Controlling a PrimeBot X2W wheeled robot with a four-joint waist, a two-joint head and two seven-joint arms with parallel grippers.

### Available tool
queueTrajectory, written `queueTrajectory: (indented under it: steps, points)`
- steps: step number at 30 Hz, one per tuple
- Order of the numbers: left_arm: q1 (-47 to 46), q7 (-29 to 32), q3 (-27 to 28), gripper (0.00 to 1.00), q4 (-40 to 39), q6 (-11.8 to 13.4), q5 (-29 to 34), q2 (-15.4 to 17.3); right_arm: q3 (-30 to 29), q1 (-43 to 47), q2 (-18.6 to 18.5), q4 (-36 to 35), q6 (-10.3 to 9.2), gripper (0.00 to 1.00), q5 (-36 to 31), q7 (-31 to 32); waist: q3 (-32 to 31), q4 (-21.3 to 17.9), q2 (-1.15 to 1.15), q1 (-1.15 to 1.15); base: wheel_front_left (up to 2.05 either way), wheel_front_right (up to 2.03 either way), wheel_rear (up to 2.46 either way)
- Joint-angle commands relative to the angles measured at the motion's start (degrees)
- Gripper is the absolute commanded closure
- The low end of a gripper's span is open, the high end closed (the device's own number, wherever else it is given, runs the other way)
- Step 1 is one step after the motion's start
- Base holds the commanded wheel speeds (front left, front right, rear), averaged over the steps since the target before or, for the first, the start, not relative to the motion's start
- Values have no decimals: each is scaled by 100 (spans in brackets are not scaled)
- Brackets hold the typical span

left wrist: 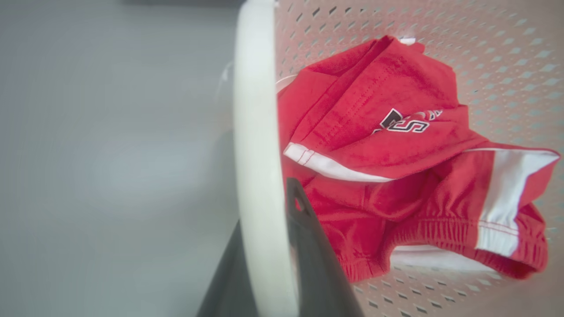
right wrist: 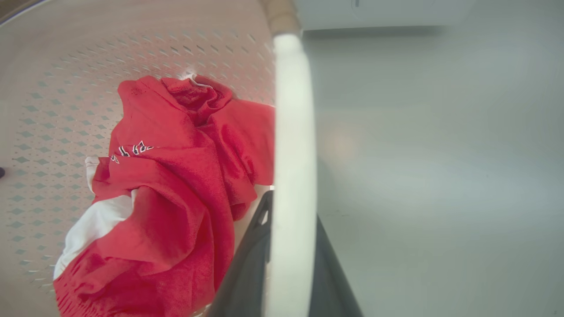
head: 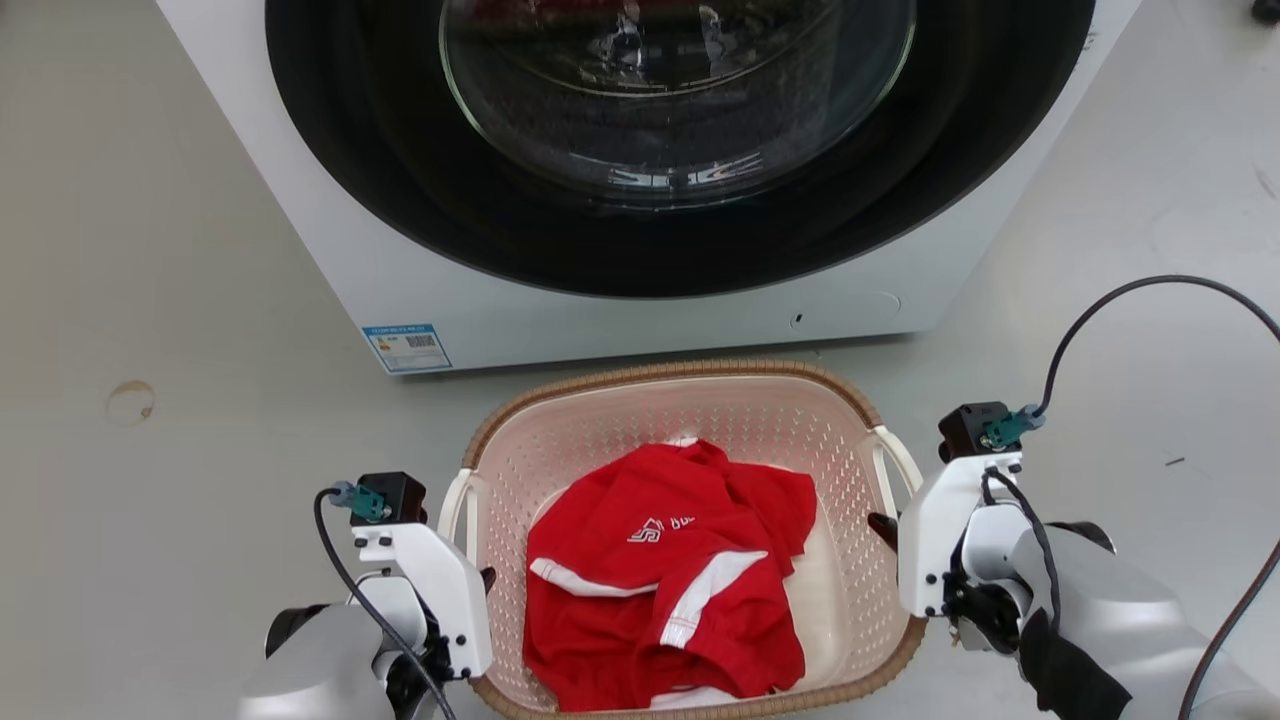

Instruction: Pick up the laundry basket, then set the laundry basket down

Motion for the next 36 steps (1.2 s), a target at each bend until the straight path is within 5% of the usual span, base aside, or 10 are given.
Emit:
queueTrajectory:
  steps: [1, 12, 36]
  points:
    - [128, 25, 112, 100, 234, 54, -14, 783, 1, 140, -559, 204, -24, 100, 54, -12, -315, -3, 0, 0, 0, 0, 0]
    - [474, 223, 30, 100, 266, 54, -161, 903, 102, 489, -559, 166, -24, 100, 183, 103, -899, -3, 0, 0, 0, 0, 0]
    - [510, 268, -51, 100, 313, 54, -332, 929, 181, 520, -559, 185, -24, 100, 236, 109, -981, -40, 0, 0, 0, 0, 0]
